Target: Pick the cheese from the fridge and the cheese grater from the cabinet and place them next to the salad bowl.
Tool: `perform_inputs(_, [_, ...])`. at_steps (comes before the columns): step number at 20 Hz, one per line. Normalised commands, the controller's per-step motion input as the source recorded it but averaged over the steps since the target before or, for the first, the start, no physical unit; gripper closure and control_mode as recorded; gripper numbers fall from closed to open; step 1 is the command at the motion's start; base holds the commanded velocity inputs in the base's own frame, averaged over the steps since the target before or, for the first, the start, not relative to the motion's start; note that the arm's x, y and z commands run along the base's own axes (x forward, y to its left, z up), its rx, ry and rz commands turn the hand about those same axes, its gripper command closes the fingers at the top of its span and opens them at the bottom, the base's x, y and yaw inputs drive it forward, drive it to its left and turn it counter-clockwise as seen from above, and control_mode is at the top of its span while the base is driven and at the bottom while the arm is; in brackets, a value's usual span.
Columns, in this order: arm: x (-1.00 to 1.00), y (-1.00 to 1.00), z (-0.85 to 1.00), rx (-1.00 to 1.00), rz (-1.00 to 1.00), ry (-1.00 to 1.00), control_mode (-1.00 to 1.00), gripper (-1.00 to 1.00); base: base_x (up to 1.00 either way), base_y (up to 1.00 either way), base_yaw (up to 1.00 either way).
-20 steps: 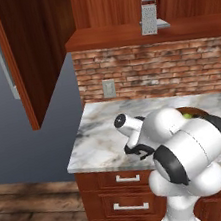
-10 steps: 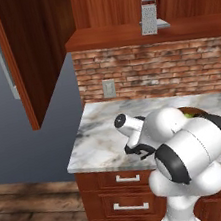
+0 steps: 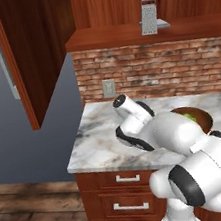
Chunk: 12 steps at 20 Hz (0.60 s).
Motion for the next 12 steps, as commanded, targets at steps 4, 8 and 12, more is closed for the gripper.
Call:
perform_inputs(4, [-0.44,-0.05,0.99,0.31,0.24,0.27,-1.00,-1.00,0.00,0.00,0.00])
perform_inputs(8, [-0.53,-0.06,0.69,0.24,0.46,0.16,-1.00,-1.00,0.00,0.00,0.00])
perform_inputs(12, [-0.72,-0.51,0.47,0.05,0.53,-0.07,-1.00,-1.00,0.00,0.00,0.00])
